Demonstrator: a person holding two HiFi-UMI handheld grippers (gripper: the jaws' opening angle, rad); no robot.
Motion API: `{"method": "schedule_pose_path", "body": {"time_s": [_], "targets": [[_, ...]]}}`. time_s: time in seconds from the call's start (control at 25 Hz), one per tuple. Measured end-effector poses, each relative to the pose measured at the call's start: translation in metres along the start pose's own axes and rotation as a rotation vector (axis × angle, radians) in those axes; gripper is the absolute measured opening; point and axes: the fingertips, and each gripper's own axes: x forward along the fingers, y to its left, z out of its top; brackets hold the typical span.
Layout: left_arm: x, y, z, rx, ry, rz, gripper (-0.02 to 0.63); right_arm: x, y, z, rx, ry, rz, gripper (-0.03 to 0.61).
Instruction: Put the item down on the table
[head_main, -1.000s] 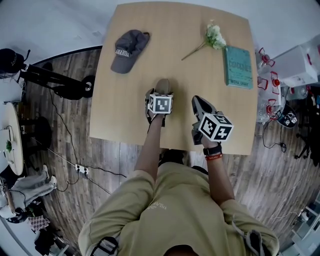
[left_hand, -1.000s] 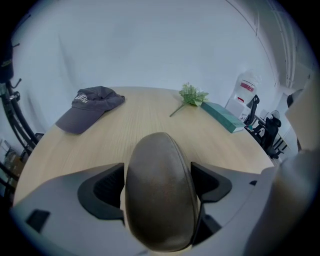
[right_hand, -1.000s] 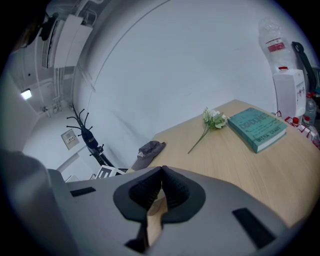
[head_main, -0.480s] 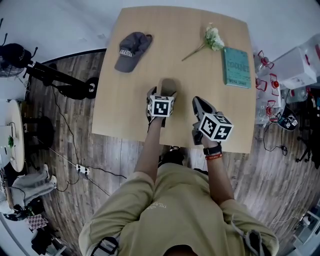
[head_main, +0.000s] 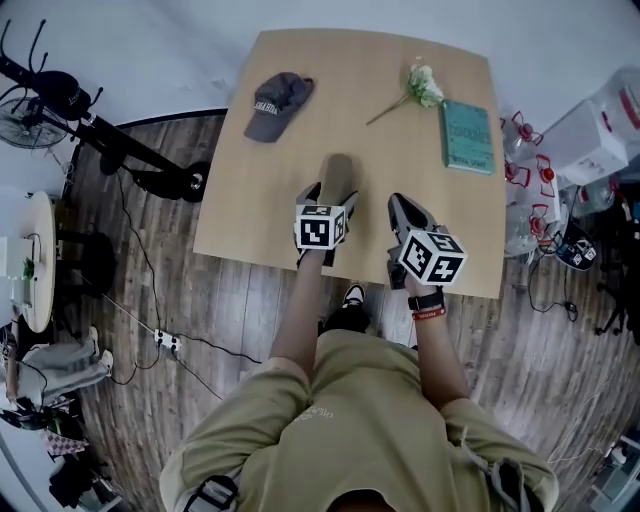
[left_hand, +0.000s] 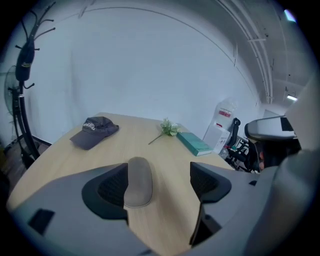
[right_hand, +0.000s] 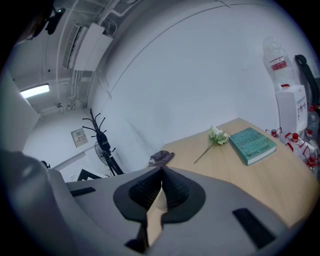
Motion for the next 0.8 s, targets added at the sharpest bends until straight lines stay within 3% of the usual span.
{"method": "schedule_pose_path", "body": {"time_s": [0.48,0.8], "targets": [[-0.149,-0.057,0.027,0.023,-0.25,0.01,0.393,-0.094,0.042,0.003,-0.096,-0.077,0.01,0.017],[-0.212,-0.1,0.045,0.066,-0.374,0.004,0.39,-0.146,0.044,0.012,-0.114,-0.143,0.005,0.017]]}}
